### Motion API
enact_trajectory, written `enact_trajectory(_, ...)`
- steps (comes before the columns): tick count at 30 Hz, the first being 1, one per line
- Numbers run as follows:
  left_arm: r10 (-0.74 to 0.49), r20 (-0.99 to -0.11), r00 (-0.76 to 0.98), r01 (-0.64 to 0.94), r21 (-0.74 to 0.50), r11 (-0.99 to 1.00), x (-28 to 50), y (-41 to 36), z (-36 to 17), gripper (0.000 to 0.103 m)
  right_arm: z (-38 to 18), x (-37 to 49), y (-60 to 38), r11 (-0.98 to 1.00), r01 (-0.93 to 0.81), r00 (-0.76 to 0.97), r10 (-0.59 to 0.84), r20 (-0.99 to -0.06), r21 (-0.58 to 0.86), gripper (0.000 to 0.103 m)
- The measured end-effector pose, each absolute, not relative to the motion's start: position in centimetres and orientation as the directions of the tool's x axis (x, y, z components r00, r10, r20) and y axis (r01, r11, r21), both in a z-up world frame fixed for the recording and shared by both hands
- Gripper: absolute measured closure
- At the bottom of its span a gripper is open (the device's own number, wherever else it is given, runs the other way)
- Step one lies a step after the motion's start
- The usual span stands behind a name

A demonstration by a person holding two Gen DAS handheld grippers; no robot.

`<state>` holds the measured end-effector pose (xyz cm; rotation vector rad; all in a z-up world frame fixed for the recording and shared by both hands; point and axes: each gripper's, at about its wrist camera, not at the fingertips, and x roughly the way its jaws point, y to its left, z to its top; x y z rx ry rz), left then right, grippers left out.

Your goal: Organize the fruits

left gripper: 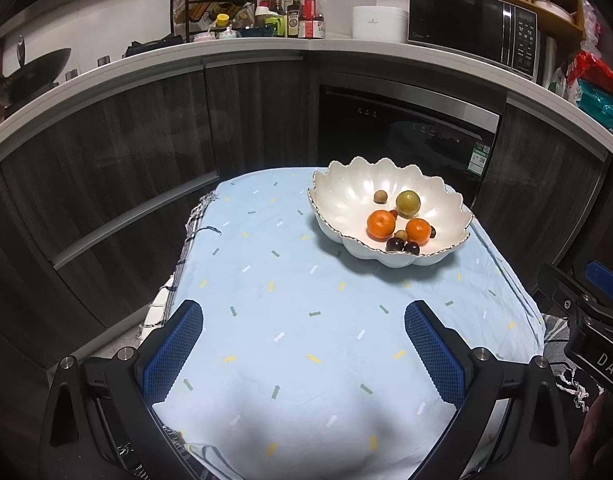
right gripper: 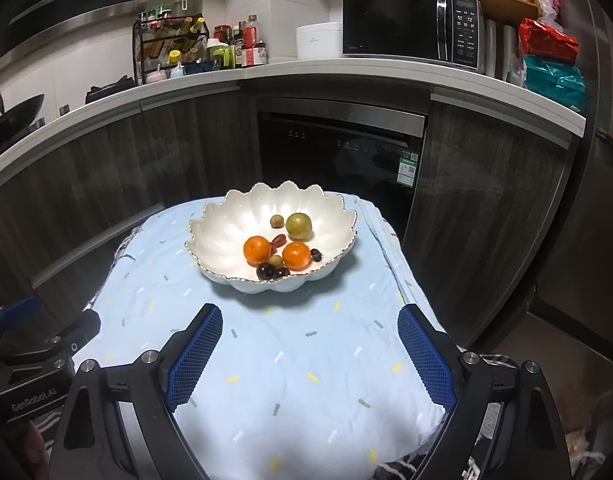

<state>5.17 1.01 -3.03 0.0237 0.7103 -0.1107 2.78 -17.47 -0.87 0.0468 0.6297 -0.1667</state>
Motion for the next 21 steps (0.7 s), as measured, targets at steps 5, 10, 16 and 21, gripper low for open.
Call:
enact_trajectory(5,-0.091,-0.646,0.758,0.107,-0.015,0.994,4.95,1.08,-2.77,0.0,-0.65,2.61,-17.47,0.985,0.171,0.801,-0.144,-0.581,-0.008,0.013)
enact_trajectory(10,-0.091,-0.642,0.761,0.108,-0.012,0.994,4.77,1.03,-2.7,0.0,-0.59,2.42,-17.44,0.985,0.174,0.804,-0.147,-0.577,-0.008,0.012)
enact_trajectory(16,-0.093,-0.645,0.759,0.109,-0.015,0.994,4.74,1.0,-2.63,0.0,-0.54,2.4,-17.5,0.984,0.176,0.802,-0.148,-0.579,-0.007,0.012)
enact_trajectory(21,-0.091,-0.642,0.761,0.109,-0.012,0.994,4.78,1.04,-2.64,0.0,-0.52,2.38,-17.49,0.985,0.174,0.802,-0.146,-0.579,-0.007,0.012)
